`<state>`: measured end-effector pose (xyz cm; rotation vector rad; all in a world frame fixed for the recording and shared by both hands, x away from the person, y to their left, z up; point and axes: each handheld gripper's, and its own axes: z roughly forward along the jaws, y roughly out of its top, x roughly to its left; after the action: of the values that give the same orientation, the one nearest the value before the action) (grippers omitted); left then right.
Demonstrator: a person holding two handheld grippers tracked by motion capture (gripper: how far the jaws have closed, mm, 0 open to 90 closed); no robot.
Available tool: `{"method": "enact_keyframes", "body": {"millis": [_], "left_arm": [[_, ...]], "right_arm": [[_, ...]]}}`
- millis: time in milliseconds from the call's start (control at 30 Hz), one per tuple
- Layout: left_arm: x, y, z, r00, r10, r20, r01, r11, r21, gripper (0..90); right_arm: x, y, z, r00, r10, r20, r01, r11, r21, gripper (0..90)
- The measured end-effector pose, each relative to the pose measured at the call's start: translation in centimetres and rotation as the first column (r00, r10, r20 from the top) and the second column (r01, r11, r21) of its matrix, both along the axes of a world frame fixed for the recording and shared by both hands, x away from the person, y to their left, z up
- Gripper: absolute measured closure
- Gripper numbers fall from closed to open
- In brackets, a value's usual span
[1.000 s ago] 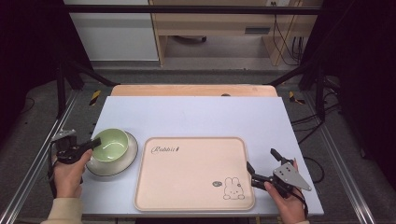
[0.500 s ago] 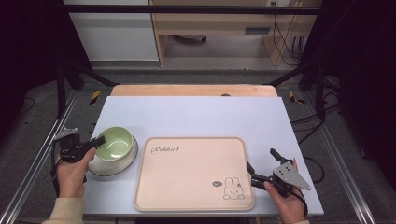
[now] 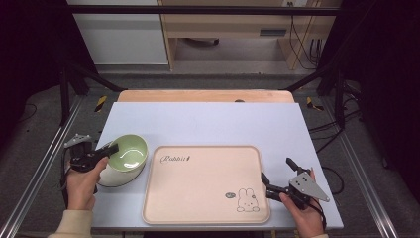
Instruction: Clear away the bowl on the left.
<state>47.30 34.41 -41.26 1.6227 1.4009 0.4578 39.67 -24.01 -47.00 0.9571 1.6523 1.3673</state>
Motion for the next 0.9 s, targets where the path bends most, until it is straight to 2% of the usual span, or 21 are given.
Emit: {"method": "enact_keyframes", "body": {"millis": [67,433,900], "left_arm": [[0.0,-0.2,0.0,1.0,-0.004,0.003,0.004,1.0,0.004,81.5],[0.0,-3.7,0.3,0.9951,-0.098,0.012,0.098,0.9951,0.011,81.5],[-0.1,-5.2,0.1,0.9911,-0.133,0.005,0.133,0.9911,0.003,81.5]], "right_arm": [[0.0,0.0,0.0,1.0,0.002,0.003,-0.002,1.0,0.001,4.4],[0.0,-0.1,0.0,1.0,0.007,0.001,-0.007,1.0,0.0,4.4],[0.0,0.0,0.1,0.9999,0.013,0.003,-0.013,1.0,0.001,4.4]]}}
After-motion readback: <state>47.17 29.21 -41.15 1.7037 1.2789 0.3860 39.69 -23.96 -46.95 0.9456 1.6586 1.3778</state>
